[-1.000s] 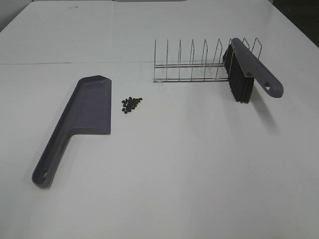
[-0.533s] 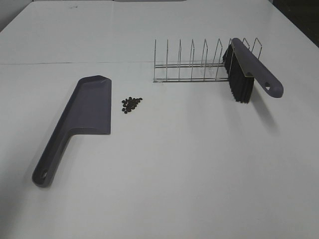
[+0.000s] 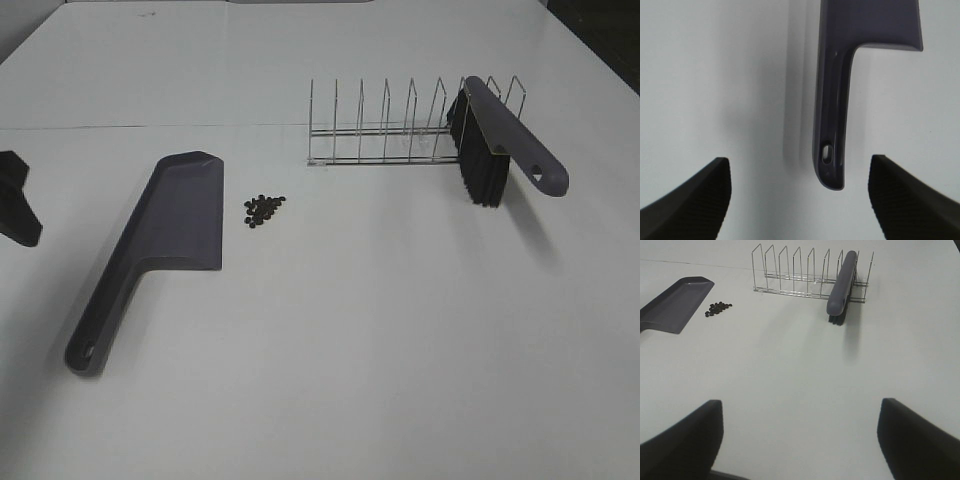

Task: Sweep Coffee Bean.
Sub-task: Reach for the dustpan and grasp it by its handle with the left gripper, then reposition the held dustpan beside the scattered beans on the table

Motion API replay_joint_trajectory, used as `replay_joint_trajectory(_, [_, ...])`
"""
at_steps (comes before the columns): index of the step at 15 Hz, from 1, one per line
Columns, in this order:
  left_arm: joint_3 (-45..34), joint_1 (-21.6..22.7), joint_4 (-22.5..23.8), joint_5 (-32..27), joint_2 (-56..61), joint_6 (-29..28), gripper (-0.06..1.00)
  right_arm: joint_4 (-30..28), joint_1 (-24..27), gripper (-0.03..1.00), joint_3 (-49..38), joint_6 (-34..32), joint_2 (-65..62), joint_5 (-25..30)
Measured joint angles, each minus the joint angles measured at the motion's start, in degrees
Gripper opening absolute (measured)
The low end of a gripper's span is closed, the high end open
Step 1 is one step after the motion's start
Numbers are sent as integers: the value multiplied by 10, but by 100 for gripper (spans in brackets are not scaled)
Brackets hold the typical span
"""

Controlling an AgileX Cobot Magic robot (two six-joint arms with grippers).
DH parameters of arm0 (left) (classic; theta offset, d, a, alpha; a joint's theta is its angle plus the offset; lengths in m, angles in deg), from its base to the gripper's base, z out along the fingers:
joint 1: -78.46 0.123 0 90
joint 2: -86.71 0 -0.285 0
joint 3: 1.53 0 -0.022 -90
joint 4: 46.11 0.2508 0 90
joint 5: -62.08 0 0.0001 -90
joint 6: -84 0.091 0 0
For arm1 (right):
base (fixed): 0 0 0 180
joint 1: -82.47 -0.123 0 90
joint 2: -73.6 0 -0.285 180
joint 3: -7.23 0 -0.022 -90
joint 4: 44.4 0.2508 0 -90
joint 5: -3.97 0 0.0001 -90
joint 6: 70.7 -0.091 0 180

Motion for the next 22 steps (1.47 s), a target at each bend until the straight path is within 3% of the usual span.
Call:
replay_joint_trajectory(3, [31, -40, 13, 0, -70, -13, 69, 0, 0, 71, 0, 0, 0, 0])
replay_joint_trajectory(6, [66, -76, 78, 6, -146, -73, 69, 0, 0, 71, 0, 0, 0, 0])
replay_joint_trajectory(9, [90, -111, 83, 21, -186, -83, 69, 0, 0, 71, 0, 0, 0, 0])
replay_joint_trajectory(19, [128, -119, 97, 35, -292, -104, 69, 0, 0, 71, 0, 0, 0, 0])
replay_joint_trajectory(20, [129, -119, 102, 34, -293, -104, 64, 0, 0, 71, 0, 0, 0, 0])
replay_joint_trajectory(22, [131, -119, 105, 34, -295, -120, 33, 0, 0, 71, 0, 0, 0, 0])
